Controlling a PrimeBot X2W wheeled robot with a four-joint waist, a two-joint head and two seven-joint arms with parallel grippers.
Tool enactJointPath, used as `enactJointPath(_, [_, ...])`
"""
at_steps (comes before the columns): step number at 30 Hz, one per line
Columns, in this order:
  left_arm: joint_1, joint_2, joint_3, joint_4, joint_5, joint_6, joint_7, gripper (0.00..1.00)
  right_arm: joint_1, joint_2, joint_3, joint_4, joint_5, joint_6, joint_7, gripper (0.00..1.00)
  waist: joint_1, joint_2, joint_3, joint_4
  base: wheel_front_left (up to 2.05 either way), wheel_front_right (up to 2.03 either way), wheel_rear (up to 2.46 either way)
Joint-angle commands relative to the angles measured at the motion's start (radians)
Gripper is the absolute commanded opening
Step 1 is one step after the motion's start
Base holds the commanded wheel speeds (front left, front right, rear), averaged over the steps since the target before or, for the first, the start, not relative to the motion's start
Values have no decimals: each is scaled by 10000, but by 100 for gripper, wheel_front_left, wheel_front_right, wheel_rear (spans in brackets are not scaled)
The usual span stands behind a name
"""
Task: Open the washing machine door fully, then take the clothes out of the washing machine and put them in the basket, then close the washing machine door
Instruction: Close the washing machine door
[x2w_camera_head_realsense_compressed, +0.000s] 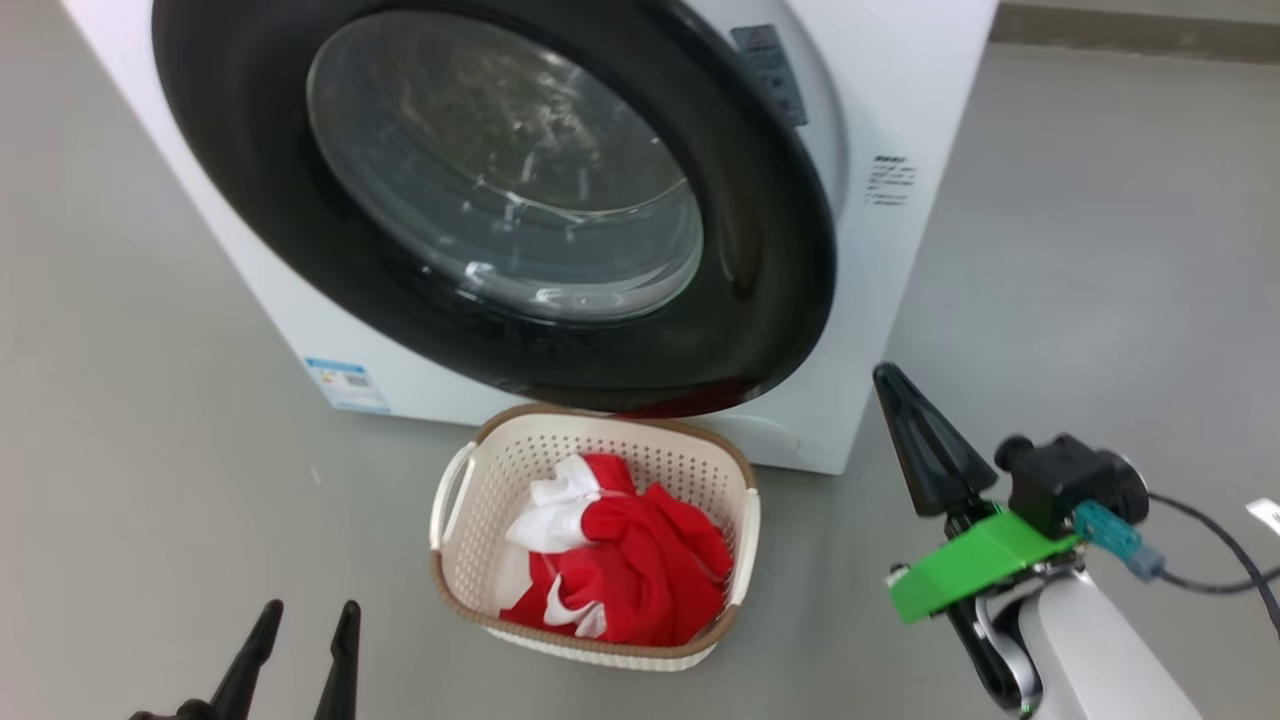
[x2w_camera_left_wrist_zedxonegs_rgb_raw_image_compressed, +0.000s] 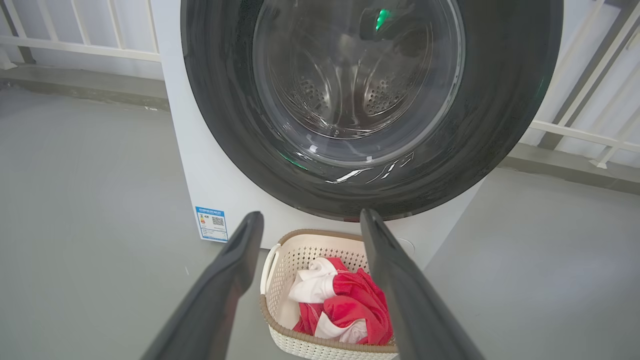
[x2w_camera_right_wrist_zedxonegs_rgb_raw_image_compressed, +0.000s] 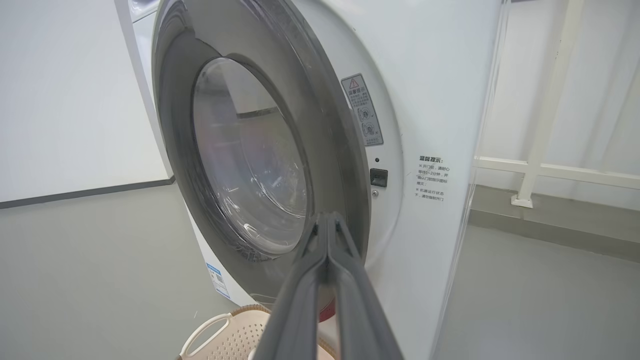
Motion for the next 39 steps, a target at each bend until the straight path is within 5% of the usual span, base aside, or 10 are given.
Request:
enactJointPath(1, [-364,127,337,-215,-18,-54,-122,100,-464,45,245,-147,7,63,-65,0,0,0,339,348,0,0,0])
enactJointPath(16, [-1149,-14,110,-290,14,-54,-122,100,-2575,45,548,997,68,63,-65,0,0,0,1416,827,0,0,0])
enactJointPath(39, [-1917,-222,-268,-333,-174,-54,-122,100,-4239,-35,-355,1480,-114,63,-65,0,0,0,2480,1121,0,0,0])
